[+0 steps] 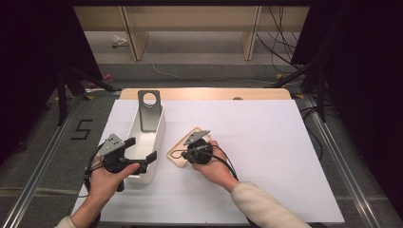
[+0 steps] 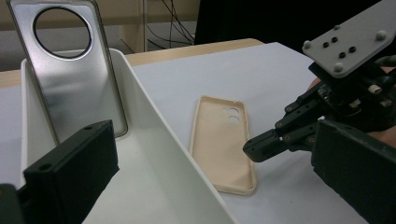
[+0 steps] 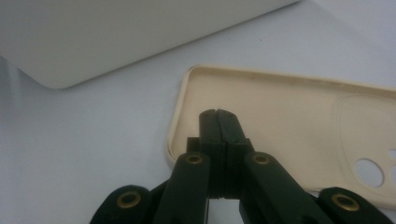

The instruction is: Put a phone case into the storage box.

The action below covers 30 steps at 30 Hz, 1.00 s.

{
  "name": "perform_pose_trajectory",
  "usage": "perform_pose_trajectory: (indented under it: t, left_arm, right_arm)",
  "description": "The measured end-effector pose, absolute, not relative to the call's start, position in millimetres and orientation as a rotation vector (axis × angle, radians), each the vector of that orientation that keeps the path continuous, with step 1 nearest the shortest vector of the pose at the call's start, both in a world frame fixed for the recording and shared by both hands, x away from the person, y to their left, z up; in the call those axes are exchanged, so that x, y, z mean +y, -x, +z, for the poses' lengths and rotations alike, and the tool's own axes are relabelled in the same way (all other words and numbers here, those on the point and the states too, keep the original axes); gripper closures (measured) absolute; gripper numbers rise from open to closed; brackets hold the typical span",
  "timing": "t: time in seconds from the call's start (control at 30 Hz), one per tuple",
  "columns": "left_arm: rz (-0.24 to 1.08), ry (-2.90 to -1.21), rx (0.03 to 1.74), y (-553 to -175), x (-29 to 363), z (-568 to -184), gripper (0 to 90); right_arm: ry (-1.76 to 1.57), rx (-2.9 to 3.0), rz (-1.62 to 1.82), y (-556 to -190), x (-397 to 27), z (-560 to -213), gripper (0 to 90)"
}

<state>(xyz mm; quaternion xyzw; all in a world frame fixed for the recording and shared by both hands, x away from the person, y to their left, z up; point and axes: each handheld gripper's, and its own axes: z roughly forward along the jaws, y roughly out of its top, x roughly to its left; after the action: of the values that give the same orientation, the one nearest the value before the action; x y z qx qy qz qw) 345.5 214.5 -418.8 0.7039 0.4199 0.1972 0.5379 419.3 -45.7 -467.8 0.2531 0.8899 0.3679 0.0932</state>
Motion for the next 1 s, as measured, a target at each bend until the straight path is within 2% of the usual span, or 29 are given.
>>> perform_pose_trajectory:
  t: [0.47, 1.0]
  left_arm:
    - [0.461, -1.678, 1.001, -345.8, 213.9, -420.5, 0.1]
    - [0.459, -1.681, 0.997, -345.1, 213.2, -420.7, 0.2]
  right_arm:
    - [-0.779, 2.675, 1.011, -427.6, -44.1, -482.9, 90.0]
    - [-0.741, 2.764, 0.903, -431.3, -52.0, -477.1, 90.0]
